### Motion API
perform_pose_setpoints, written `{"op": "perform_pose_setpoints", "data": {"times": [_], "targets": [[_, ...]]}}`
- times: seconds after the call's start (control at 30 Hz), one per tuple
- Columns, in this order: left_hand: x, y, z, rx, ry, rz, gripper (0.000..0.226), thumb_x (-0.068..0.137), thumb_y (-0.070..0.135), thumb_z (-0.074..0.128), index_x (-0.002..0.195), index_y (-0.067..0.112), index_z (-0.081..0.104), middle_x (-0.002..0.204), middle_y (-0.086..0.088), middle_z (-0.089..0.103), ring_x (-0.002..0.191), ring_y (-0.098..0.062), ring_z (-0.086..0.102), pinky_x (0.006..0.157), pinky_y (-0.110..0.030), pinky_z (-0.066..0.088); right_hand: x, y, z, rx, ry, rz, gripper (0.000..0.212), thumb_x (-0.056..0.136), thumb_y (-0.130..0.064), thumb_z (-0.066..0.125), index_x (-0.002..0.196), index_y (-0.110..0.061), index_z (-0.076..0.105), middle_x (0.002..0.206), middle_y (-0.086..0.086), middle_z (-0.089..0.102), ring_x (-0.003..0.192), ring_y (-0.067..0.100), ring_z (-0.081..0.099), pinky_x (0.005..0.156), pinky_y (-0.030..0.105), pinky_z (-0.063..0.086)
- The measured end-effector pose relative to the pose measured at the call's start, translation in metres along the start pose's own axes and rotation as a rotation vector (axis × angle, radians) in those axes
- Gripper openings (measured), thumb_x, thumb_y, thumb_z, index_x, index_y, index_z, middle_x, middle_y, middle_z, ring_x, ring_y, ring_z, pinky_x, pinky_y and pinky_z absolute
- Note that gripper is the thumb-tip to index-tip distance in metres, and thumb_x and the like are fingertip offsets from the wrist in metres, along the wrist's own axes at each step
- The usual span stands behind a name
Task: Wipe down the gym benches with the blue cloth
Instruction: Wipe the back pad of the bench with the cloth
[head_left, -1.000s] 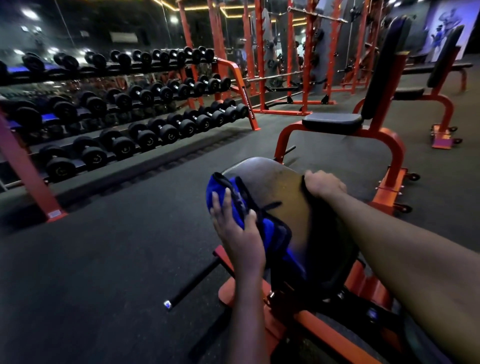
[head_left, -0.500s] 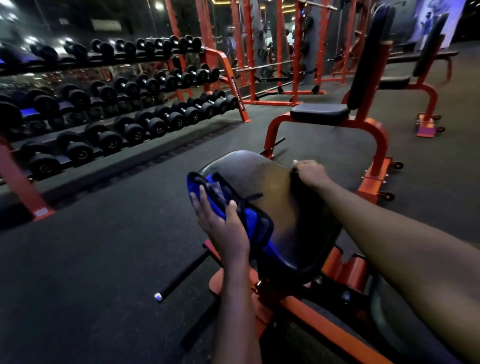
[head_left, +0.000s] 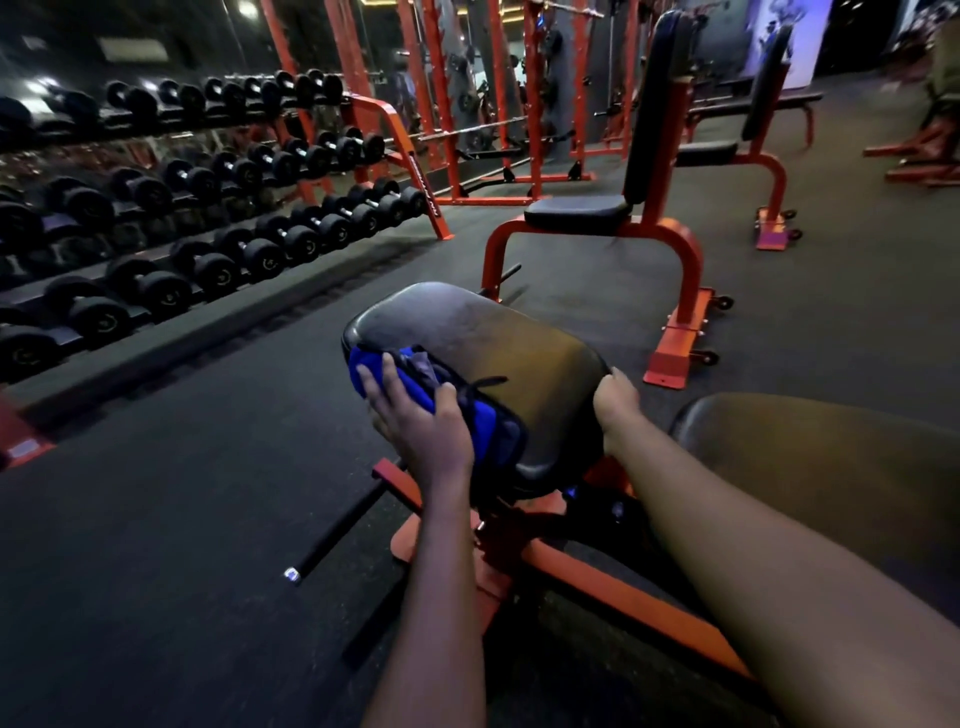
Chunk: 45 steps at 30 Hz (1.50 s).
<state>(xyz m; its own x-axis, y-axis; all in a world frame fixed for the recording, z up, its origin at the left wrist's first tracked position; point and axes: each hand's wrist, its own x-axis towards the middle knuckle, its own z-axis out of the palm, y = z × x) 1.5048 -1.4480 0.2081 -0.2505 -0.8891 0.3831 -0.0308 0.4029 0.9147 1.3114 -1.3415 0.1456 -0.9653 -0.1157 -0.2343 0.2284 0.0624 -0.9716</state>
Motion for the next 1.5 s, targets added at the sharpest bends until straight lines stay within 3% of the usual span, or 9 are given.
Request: {"op": "perform_pose_setpoints", "data": {"times": [0.23,0.4,0.5,0.67,0.77,0.97,1.1,1.23,1.5], "targets": [[-0.078,0.001,0.017,0.007,0.084,0.112,0.073,0.077,0.026,0.06,0.147,0.011,0.043,0.16,-0.01,0.025,0.145,-0.035,0.023,0.118,-0.041,0.016,-0.007,-0.005,-0.013,-0.025,-0.076,0.009,0.062,0.077,-0.023,0.036,0.136,-0.029,0.056,0.133,0.0,0.058,0.123,0.028,0.054,0.108,0.046,0.043],[-0.104,-0.006,0.019,0.146,0.031,0.257,0.07,0.076,0.027,0.057,0.143,0.008,0.047,0.158,-0.011,0.029,0.147,-0.036,0.017,0.121,-0.043,0.013,-0.016,-0.018,-0.026,-0.063,-0.171,0.037,0.047,0.093,-0.003,0.033,0.119,-0.029,0.062,0.096,0.013,0.06,0.068,0.023,0.053,0.063,0.03,0.045],[-0.071,-0.004,0.009,0.371,-0.057,0.446,0.057,0.082,0.025,0.057,0.137,0.009,0.055,0.153,-0.005,0.04,0.149,-0.028,0.014,0.122,-0.044,0.014,-0.016,-0.015,-0.027,-0.014,-0.178,0.103,0.056,0.093,-0.006,0.028,0.124,-0.042,0.057,0.097,0.013,0.06,0.07,0.026,0.052,0.068,0.042,0.044],[-0.012,0.02,0.01,0.808,-0.301,0.545,0.058,0.082,0.04,0.047,0.137,0.022,0.055,0.151,0.004,0.044,0.147,-0.017,0.024,0.119,-0.054,0.013,-0.023,-0.019,-0.029,0.023,-0.179,0.125,0.054,0.092,-0.011,0.03,0.131,-0.034,0.06,0.097,0.011,0.06,0.066,0.024,0.05,0.063,0.035,0.039],[-0.03,0.018,0.005,0.838,-0.354,0.699,0.061,0.081,0.041,0.044,0.139,0.024,0.053,0.149,0.005,0.047,0.144,-0.015,0.031,0.12,-0.051,0.012,-0.024,-0.02,-0.029,0.093,-0.158,0.142,0.046,0.094,-0.017,0.037,0.13,-0.031,0.062,0.095,0.011,0.064,0.066,0.025,0.054,0.066,0.036,0.044],[-0.038,0.014,0.004,0.907,-0.604,0.96,0.063,0.083,0.052,0.043,0.143,0.032,0.048,0.153,0.011,0.04,0.144,-0.012,0.029,0.118,-0.048,0.02,-0.024,-0.021,-0.029,0.193,-0.147,0.119,0.033,0.097,-0.016,0.046,0.121,-0.02,0.069,0.084,0.008,0.066,0.06,0.022,0.056,0.042,0.021,0.047],[0.015,0.043,0.056,1.086,-0.901,0.867,0.062,0.094,0.052,0.039,0.153,0.037,0.024,0.162,0.015,0.014,0.15,-0.008,0.007,0.12,-0.046,0.011,-0.017,-0.02,-0.025,0.208,-0.11,0.112,0.037,0.097,-0.011,0.044,0.122,-0.022,0.069,0.098,0.01,0.068,0.063,0.023,0.058,0.056,0.025,0.05],[0.04,0.053,0.105,1.083,-1.016,0.833,0.061,0.095,0.051,0.039,0.153,0.039,0.022,0.162,0.017,0.012,0.15,-0.007,0.005,0.121,-0.047,0.008,-0.005,-0.013,-0.02,0.24,-0.096,0.081,0.038,0.094,-0.003,0.047,0.12,-0.018,0.07,0.106,0.008,0.069,0.091,0.028,0.066,0.087,0.041,0.054],[0.13,0.05,0.087,1.0,-0.782,0.662,0.05,0.096,0.032,0.046,0.146,0.024,0.042,0.156,0.007,0.034,0.149,-0.012,0.014,0.12,-0.033,0.015,-0.003,-0.019,-0.026,0.065,-0.036,0.076,0.051,0.093,0.002,0.032,0.123,-0.017,0.069,0.118,0.013,0.067,0.108,0.036,0.063,0.097,0.046,0.052]]}}
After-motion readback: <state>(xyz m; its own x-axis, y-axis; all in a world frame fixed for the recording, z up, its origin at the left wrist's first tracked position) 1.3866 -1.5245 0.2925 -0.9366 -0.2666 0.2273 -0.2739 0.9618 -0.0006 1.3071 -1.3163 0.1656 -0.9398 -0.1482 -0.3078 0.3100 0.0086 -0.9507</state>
